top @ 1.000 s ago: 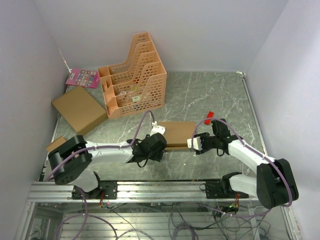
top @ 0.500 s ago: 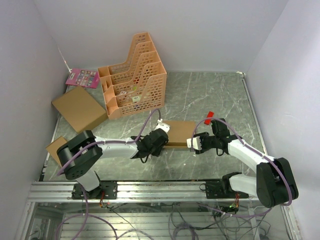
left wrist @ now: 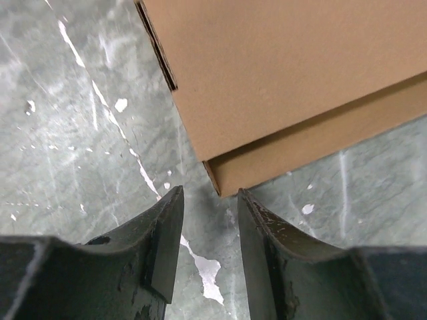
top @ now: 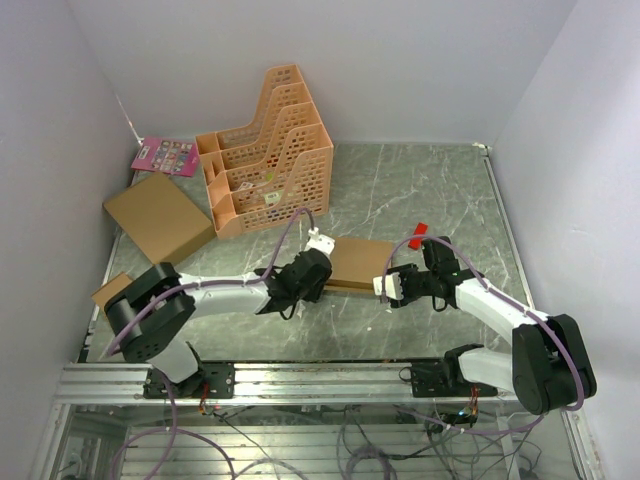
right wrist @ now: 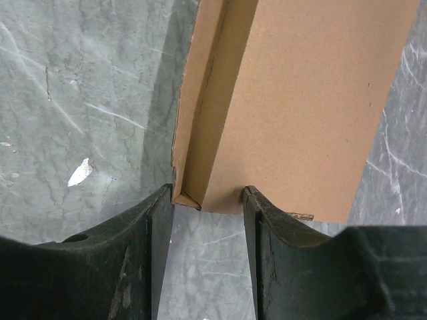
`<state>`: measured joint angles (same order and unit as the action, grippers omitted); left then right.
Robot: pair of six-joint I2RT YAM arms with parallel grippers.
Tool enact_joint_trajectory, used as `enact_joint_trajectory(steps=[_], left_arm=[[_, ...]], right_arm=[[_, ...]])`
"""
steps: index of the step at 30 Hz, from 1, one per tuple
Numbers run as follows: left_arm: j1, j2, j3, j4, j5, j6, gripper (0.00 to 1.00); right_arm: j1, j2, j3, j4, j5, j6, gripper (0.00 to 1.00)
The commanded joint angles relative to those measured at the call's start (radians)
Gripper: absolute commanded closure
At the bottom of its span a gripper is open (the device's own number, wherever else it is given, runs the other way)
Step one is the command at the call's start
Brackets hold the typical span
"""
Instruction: Fold the paper box
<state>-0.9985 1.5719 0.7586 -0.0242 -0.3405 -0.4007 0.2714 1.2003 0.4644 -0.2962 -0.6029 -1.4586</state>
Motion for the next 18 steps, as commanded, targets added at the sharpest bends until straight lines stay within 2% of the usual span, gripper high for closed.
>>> enact_joint_trajectory(steps=[1,5,9,14,18], left_arm=[[0.028,-0.105,-0.034,0.116,0.005,-0.048,0.51],[0.066,-0.209,-0.115,0.128,0.075,-0.199,0.52],[0.085,-0.294,-0.236,0.208,0.165,-0.457,0.7],[0.082,-0.271,-0.41,0.459,0.25,-0.699,0.77],[0.06,-0.207,-0.404,0.461,0.212,-0.762,0.8]], right_arm=[[0.009,0.026,-0.014,-0.092,0.027,0.029,0.56],[0.01,0.028,-0.011,-0.09,0.024,0.037,0.56],[0.01,0.025,0.0,-0.096,0.014,0.049,0.55],[0.009,0.013,0.012,-0.104,-0.001,0.069,0.54],[0.009,0.007,0.013,-0.104,-0.004,0.073,0.54]])
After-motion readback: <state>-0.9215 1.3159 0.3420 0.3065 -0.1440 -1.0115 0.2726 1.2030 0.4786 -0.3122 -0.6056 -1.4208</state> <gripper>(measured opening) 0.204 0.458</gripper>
